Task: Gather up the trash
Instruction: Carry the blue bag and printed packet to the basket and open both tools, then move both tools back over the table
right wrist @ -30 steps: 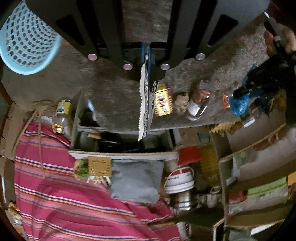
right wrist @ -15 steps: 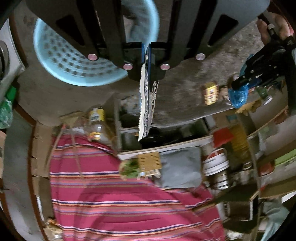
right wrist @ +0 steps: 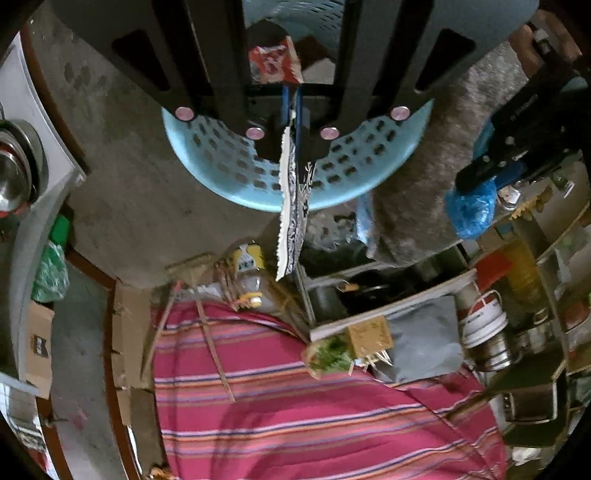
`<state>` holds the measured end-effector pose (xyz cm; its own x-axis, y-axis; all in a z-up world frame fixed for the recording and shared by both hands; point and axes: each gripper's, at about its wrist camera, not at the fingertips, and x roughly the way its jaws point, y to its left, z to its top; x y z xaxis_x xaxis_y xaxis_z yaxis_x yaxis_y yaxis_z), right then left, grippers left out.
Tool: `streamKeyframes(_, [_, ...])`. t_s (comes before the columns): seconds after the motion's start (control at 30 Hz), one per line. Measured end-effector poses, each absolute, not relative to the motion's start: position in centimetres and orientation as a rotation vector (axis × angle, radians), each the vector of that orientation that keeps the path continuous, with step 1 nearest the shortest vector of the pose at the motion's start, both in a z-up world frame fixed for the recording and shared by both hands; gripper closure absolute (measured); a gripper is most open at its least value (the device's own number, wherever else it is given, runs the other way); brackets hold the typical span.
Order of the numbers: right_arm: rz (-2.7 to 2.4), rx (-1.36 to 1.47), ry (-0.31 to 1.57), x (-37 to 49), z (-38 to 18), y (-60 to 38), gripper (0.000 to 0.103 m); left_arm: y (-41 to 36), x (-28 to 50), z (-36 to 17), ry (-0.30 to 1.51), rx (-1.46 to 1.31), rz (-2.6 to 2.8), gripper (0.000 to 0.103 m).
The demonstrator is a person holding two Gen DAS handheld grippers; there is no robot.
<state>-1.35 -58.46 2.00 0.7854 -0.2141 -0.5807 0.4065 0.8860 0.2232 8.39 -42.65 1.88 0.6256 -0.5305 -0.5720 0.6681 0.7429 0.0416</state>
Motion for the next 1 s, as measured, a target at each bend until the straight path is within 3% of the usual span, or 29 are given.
streamKeyframes(0.2, [-0.359,0.347,0.592,-2.2,1.5,-59.4,0.101,-46.4,8.0,0.1,0.612,0.304,-0.737,0.075])
streamKeyframes(0.37, [-0.375,0.352,0.613,-2.3,0.9,-60.2,0.101,-46.6,8.1,0.1,0.636,0.296,-0.728,0.043])
streamKeyframes(0.53, [-0.370,0.354,0.629,-2.2,0.5,-60.2,0.101,-45.1,8.4,1.0,0.596,0.289,-0.660,0.022])
streamKeyframes(0.83, [-0.348,0.345,0.677,-1.0,-0.7,-59.2,0.097,-40.2,9.7,1.7,0.584,0.218,-0.566,0.014])
streamKeyframes(0.9, [-0.359,0.342,0.721,-0.4,-1.6,-59.2,0.064,-39.2,9.7,1.7,0.580,0.217,-0.547,0.013])
streamKeyframes(0.93, [-0.372,0.343,0.741,-0.1,-2.1,-59.1,0.026,-38.6,9.7,1.7,0.573,0.220,-0.534,0.012])
streamKeyframes(1.0, [-0.393,0.344,0.747,0.2,-2.6,-58.9,0.023,-37.6,9.7,1.9,0.564,0.226,-0.515,0.011])
